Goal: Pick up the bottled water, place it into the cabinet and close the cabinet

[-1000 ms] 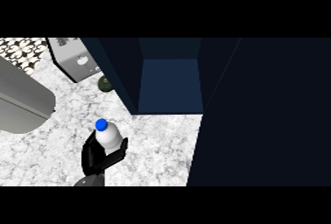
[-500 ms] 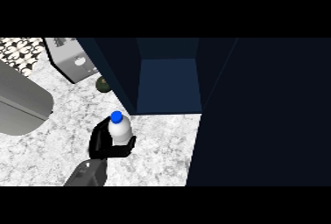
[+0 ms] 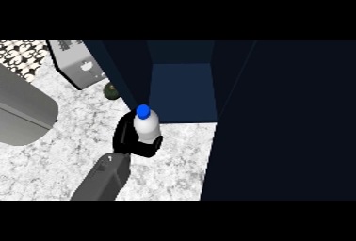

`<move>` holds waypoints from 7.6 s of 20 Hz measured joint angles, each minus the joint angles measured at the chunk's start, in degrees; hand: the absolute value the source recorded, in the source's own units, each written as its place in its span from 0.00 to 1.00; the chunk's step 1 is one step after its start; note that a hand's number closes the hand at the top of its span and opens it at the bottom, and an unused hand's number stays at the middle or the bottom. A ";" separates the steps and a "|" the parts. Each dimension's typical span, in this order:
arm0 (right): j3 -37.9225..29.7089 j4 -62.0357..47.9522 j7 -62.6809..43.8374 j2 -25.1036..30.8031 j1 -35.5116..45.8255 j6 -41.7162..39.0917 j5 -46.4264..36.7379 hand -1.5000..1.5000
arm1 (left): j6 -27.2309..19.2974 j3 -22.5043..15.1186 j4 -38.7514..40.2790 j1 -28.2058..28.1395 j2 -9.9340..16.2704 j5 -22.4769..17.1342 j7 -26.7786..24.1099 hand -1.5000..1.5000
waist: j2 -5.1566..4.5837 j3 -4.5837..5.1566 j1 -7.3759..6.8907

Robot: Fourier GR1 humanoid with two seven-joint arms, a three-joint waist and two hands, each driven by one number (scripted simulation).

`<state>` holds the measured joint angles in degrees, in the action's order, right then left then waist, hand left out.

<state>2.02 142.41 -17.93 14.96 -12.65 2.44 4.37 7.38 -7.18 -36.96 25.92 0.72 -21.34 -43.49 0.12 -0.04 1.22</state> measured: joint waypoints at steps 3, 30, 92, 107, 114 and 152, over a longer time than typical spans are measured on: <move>-3.02 -0.33 0.90 -0.41 -0.73 -1.56 1.12 0.00 | -2.09 -1.96 -2.04 0.61 -0.20 -2.52 2.89 1.00 | 0.01 -0.01 -0.11; -29.14 -11.55 6.28 3.26 -1.93 -18.69 30.02 0.00 | -30.11 -21.23 1.72 28.03 -0.69 -24.90 14.05 1.00 | -0.64 0.03 2.91; -33.86 -17.46 6.25 6.27 2.61 -26.59 39.78 0.00 | -28.08 -15.15 36.50 43.44 0.00 -29.63 1.50 0.00 | -3.70 0.15 7.67; -33.53 -14.70 5.48 4.98 1.28 -26.54 37.70 0.00 | -22.81 -15.80 31.69 41.62 -0.68 -28.05 -4.50 1.00 | -2.06 0.12 5.09; -33.54 -13.10 4.03 5.24 1.16 -26.78 37.76 0.00 | -20.60 -16.45 26.27 35.69 -0.72 -28.69 -5.23 1.00 | -1.26 0.10 3.42; -12.88 -7.19 -4.39 6.61 -0.98 -26.82 40.69 1.00 | -8.04 -27.84 -39.47 -20.88 26.87 -26.48 1.68 0.00 | 0.78 0.15 -2.04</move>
<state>-10.87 135.22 -22.32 21.57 -13.63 -24.38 45.07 -0.66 -35.02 -76.44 5.04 27.59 -47.81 -41.81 0.90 0.11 -0.82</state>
